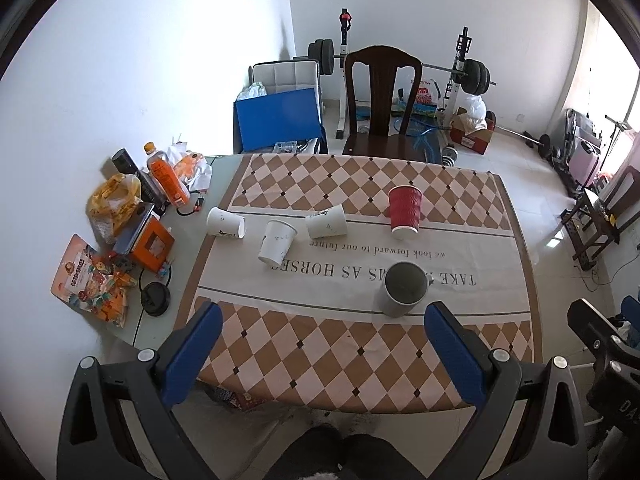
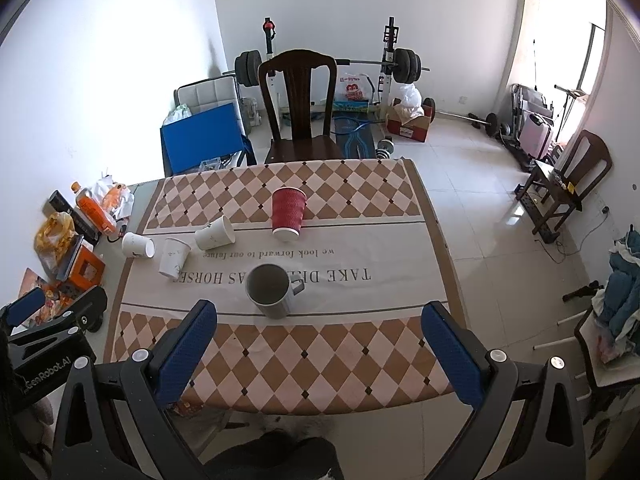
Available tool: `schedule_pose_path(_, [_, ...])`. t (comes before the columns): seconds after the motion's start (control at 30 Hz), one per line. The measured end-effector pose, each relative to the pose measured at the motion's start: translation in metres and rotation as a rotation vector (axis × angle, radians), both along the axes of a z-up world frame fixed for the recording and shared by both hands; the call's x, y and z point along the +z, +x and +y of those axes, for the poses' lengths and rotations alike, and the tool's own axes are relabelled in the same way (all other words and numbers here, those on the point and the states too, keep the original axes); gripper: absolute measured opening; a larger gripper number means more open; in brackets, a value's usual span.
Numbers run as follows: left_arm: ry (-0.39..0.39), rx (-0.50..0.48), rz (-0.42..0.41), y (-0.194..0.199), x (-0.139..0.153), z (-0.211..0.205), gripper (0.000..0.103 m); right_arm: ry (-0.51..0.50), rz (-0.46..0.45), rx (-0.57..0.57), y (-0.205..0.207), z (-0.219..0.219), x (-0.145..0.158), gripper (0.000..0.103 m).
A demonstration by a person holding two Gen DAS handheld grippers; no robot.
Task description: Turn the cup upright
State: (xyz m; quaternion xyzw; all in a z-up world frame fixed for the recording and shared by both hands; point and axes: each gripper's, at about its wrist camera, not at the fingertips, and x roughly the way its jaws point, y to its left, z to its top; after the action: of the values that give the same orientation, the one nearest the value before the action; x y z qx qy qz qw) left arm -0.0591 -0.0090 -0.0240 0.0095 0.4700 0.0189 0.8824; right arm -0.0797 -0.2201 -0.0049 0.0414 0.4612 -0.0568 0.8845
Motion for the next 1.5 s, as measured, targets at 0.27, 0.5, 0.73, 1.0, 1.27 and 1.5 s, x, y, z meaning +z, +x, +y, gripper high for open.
schedule_pose_path(0.27, [0.007, -0.008, 0.005, -0.004, 0.002, -0.001, 0.103, 0.002, 0.007, 0.019, 0.000, 0.005, 0.004, 0.103])
schedule_pose_path(0.5, [0.004, -0.010, 0.004, -0.005, 0.004, -0.002, 0.103, 0.000, 0.016, 0.023, 0.000, 0.009, 0.003, 0.103])
schedule_pose_path(0.73, [-0.004, -0.015, 0.000, -0.007, 0.012, -0.001, 0.103, 0.003, 0.016, 0.022, 0.000, 0.008, 0.003, 0.103])
schedule_pose_path(1.0, [0.000, -0.018, -0.001, -0.008, 0.015, 0.001, 0.103, 0.000, 0.010, 0.015, -0.004, 0.005, 0.000, 0.103])
schedule_pose_path(1.27, [0.003, -0.009, 0.002, -0.011, 0.021, 0.002, 0.103, -0.005, 0.011, 0.013, -0.004, 0.004, -0.001, 0.103])
schedule_pose_path(1.5, [0.004, -0.015, 0.013, -0.012, 0.018, 0.003, 0.103, -0.007, 0.012, 0.013, -0.003, 0.004, 0.000, 0.103])
